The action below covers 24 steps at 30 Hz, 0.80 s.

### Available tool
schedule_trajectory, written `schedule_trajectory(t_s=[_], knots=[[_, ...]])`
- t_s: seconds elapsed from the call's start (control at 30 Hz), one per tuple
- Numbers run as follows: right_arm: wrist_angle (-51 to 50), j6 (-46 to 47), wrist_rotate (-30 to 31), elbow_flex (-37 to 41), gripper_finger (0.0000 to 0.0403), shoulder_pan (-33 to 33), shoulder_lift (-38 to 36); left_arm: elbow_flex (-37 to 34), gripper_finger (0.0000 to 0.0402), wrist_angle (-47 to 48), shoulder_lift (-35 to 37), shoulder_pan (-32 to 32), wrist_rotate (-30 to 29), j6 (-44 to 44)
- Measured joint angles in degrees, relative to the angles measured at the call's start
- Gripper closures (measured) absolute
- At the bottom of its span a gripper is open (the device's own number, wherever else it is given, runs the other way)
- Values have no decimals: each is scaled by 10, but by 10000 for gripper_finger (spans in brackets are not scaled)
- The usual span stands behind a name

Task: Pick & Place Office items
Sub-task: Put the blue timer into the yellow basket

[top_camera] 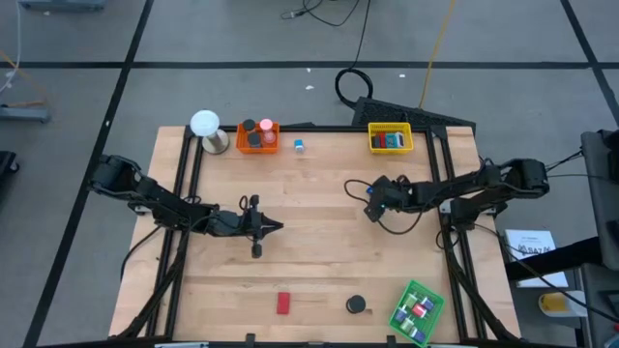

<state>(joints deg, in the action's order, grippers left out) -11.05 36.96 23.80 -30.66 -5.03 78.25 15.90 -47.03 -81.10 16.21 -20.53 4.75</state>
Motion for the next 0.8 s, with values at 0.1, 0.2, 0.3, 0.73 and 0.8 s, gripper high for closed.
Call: schedule_trajectory(t_s=[0.1, 0.2, 0.3, 0.73, 0.8], knots=[[10, -1, 0, 6, 187, -2, 0, 0, 376, 0, 0, 0, 0, 0], [10, -1, 0, 6, 221, -2, 0, 0, 376, 0, 0, 0, 0, 0], [12, -1, 0, 6, 257, -2, 0, 0, 376, 0, 0, 0, 0, 0], [-96, -35, 29, -106, 245, -118, -90, 0, 376, 0, 0, 0, 0, 0], [-93, -51, 27, -126, 248, -174, -94, 0, 376, 0, 0, -1, 0, 0]])
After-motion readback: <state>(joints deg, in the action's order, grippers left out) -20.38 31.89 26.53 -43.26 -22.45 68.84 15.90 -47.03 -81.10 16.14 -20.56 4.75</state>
